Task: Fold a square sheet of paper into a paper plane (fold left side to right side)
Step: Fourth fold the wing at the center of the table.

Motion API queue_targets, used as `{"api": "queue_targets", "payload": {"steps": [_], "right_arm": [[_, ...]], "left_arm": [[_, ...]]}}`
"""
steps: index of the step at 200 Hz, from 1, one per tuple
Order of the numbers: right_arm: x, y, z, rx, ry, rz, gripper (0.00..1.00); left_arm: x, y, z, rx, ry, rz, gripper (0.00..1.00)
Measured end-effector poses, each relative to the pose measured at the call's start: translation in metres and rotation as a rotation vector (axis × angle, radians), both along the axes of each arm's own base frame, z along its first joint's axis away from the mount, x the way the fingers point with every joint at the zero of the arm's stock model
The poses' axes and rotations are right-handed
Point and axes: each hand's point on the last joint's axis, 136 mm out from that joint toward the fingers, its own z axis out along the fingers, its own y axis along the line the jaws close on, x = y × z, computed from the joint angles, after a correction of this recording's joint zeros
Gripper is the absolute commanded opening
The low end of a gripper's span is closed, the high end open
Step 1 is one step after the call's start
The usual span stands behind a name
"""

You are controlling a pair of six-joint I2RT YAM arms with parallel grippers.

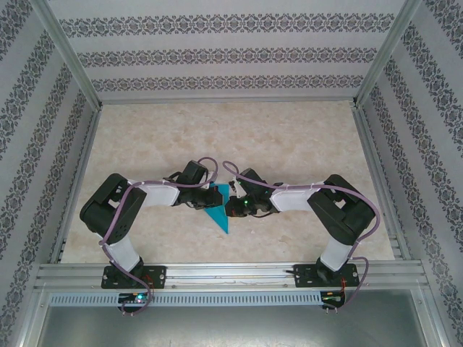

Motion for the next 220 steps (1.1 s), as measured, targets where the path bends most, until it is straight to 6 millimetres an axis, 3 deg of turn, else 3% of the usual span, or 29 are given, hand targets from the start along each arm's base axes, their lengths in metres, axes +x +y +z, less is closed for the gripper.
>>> {"api": "queue_targets", "payload": {"steps": [68,147,192,220], "right_arm": [[0.001,0.001,0.001,0.001,-0.003,0.006,0.00],[0.007,-0.008,0.007,0.006,0.026,-0.019,0.19],[0.016,-0.020,0.037,0.056,-0.021,-0.059,0.24],[0.004,-0.025,0.051,0.108,-0.041,-0.051,0.14]], "left_arm": [[0.000,0.000,-0.001,-0.022,-0.018,0.010,0.03],[-0.001,-0.001,-0.001,-0.060,-0.042,0.024,0.02],[-0.001,-0.001,-0.001,-0.076,-0.044,0.040,0.02],[-0.001,-0.001,0.000,-0.080,-0.041,0.047,0.02]]}}
